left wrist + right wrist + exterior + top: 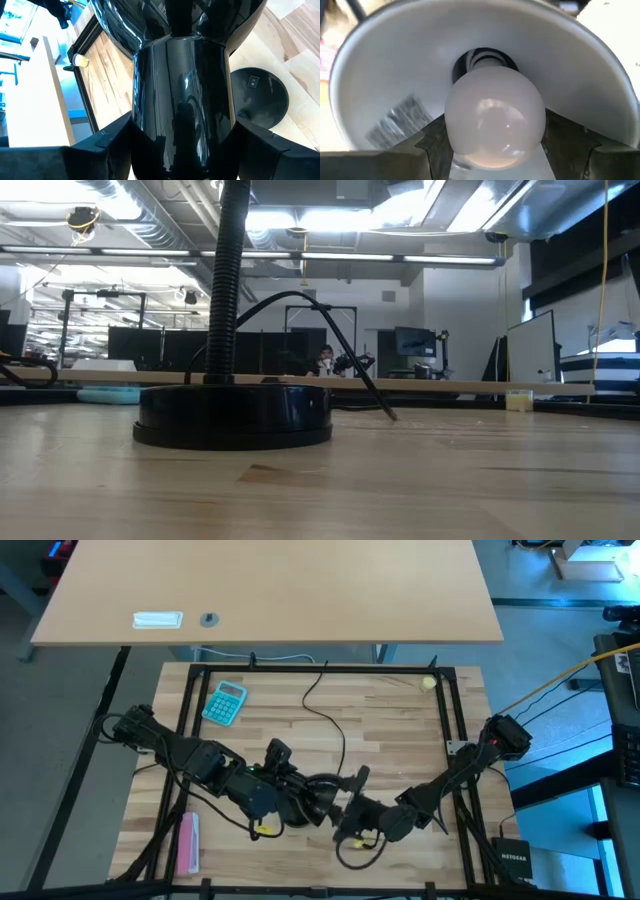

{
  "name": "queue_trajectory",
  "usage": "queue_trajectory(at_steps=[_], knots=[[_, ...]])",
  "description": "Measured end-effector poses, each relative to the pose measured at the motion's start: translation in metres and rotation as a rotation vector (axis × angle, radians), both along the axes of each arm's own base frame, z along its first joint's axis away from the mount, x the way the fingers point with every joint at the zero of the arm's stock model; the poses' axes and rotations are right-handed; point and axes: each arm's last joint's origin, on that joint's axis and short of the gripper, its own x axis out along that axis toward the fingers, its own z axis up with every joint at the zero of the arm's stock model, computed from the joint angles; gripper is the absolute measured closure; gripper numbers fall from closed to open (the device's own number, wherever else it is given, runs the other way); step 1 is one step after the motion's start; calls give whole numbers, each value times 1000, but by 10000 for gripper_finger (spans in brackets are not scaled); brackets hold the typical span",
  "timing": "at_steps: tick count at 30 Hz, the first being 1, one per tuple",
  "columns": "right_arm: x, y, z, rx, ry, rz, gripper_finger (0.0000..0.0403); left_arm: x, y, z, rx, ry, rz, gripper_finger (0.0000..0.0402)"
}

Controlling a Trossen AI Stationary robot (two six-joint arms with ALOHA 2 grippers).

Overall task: Screw lightbulb
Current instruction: Remove the lightbulb from the black lamp

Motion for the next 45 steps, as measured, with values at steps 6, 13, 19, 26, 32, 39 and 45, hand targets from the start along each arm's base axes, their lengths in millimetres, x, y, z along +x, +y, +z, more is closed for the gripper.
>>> queue_trajectory(at_steps=[6,13,19,26,32,39,45], knots=[[1,-2,1,-370,146,-9,151,0,0,0,-9,-2,8,152],[3,-6,2,-815,333,1,151,-1,1,0,-13,3,13,152],[6,-9,2,-937,366,44,151,-1,2,0,-5,12,5,152],[8,-11,3,-746,279,14,127,0,3,0,-11,11,7,152],[5,-7,2,-481,178,-15,82,2,2,0,-27,-8,15,152],[-1,-2,-3,-162,85,-76,63,2,1,0,-32,-7,22,152],[-4,-1,-11,76,33,-86,62,2,3,-1,-34,-3,31,152]])
